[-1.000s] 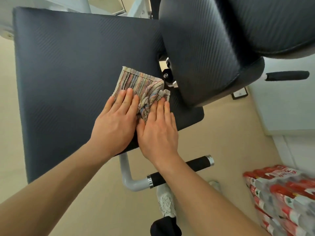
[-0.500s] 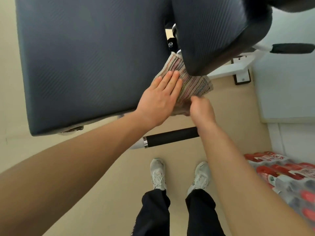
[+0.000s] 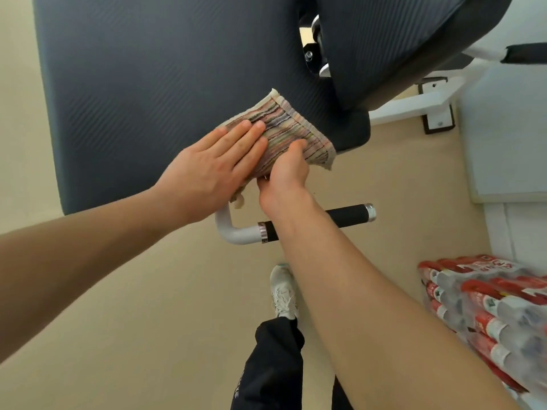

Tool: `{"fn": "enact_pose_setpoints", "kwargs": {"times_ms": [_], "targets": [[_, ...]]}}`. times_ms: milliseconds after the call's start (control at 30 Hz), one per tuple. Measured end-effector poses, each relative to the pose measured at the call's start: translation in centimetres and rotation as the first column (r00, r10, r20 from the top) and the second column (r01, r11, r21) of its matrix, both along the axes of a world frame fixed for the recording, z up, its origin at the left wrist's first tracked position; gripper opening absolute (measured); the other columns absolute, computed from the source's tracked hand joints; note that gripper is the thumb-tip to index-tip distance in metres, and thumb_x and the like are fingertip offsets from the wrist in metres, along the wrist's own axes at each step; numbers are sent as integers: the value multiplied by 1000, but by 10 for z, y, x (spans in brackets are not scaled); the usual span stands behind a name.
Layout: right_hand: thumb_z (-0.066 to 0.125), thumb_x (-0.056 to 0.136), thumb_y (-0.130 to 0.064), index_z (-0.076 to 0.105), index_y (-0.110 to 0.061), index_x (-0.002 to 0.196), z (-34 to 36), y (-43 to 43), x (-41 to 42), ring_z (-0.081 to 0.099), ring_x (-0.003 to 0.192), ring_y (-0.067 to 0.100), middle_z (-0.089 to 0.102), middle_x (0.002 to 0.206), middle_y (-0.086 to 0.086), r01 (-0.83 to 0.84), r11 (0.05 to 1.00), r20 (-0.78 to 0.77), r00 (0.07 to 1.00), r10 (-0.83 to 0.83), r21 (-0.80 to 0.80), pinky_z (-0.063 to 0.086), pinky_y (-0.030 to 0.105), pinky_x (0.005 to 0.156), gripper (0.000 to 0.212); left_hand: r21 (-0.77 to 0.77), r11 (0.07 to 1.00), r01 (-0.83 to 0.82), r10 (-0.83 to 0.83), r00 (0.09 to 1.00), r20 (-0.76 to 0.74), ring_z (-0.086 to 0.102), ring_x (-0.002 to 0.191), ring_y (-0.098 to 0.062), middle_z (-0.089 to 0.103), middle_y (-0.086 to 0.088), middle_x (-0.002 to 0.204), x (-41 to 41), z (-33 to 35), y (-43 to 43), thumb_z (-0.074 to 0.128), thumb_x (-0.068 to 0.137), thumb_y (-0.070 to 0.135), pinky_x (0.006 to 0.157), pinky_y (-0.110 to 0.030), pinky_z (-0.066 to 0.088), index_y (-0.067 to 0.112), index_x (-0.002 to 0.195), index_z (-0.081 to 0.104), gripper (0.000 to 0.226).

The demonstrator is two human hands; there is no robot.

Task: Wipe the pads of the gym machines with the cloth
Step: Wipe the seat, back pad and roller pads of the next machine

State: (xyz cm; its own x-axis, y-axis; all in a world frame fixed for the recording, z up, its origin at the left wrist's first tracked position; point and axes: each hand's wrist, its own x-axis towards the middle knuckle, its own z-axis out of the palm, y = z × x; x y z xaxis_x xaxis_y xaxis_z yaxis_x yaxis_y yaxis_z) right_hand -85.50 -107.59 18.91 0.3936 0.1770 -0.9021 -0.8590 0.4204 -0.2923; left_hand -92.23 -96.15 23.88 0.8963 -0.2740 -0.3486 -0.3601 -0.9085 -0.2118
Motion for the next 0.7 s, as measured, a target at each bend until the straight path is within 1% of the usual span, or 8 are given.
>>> {"fn": "enact_pose_setpoints", "kwargs": {"times_ms": [67, 200, 300, 433, 467, 533, 633, 700], "targets": [[32, 104, -54, 31, -21, 152, -2, -9, 9, 54, 129, 33, 55, 144, 11, -5, 1000, 8, 1000, 5, 9, 46, 45, 95, 58, -3, 1000, -6, 6, 1000, 15, 5, 155, -35, 1, -18, 168, 14, -11, -14, 13, 103, 28, 126, -49, 13, 6, 160, 0, 63], [32, 103, -52, 39, -23, 149, -15, -22, 24, 58, 124, 31, 61, 137, 8, 18, 997, 52, 999, -14, -77, 47, 48, 101, 55, -24, 1000, 11, -10, 999, 40, 5, 156, -32, 2, -14, 168, 41, -29, -36, 24, 107, 37, 126, -47, 11, 9, 161, 0, 65], [36, 102, -50, 40, -24, 148, -17, -28, 34, 61, 117, 32, 64, 132, 9, 85, 983, 89, 993, -71, -164, 50, 47, 97, 53, -45, 998, 50, -49, 999, 23, 4, 156, -31, 1, -14, 169, 51, -32, -43, 25, 106, 38, 127, -46, 11, 10, 161, 0, 67], [41, 105, -37, 16, -27, 154, -6, -11, 23, 57, 123, 34, 52, 143, 13, 168, 931, 137, 982, -129, -325, 48, 49, 101, 56, -63, 994, 84, -81, 996, 48, 13, 155, -32, 9, -15, 168, 26, -23, -20, 9, 104, 28, 125, -46, 17, 7, 161, 6, 60], [43, 105, -33, 11, -27, 155, 2, 1, 18, 55, 126, 34, 47, 147, 15, 173, 920, 154, 980, -126, -353, 47, 48, 102, 60, -43, 996, 78, -76, 996, 53, 13, 155, -32, 8, -15, 168, 14, -18, -11, 9, 104, 25, 125, -46, 17, 7, 161, 6, 60], [46, 104, -25, 2, -22, 156, 20, 30, -5, 49, 133, 35, 33, 156, 16, 132, 911, 162, 984, -73, -391, 44, 45, 105, 68, 14, 999, 34, -34, 998, 45, 7, 156, -31, 3, -15, 168, -16, -3, 11, 19, 104, 23, 126, -46, 13, 8, 161, 2, 61], [46, 104, -21, -18, -26, 156, 55, 67, -47, 38, 142, 32, 14, 165, 10, 7, 951, 128, 991, 34, -308, 39, 42, 115, 82, 85, 993, -80, 76, 996, 44, 3, 156, -31, 2, -14, 168, -68, 31, 45, 27, 106, 28, 126, -47, 10, 10, 161, 2, 63], [45, 104, -17, -20, -22, 157, 72, 79, -65, 29, 147, 29, 8, 166, 6, -54, 968, 115, 990, 84, -246, 29, 31, 115, 84, 107, 984, -140, 136, 990, 42, 5, 156, -31, 3, -14, 168, -96, 50, 62, 28, 107, 27, 126, -48, 9, 9, 161, 3, 62]]}}
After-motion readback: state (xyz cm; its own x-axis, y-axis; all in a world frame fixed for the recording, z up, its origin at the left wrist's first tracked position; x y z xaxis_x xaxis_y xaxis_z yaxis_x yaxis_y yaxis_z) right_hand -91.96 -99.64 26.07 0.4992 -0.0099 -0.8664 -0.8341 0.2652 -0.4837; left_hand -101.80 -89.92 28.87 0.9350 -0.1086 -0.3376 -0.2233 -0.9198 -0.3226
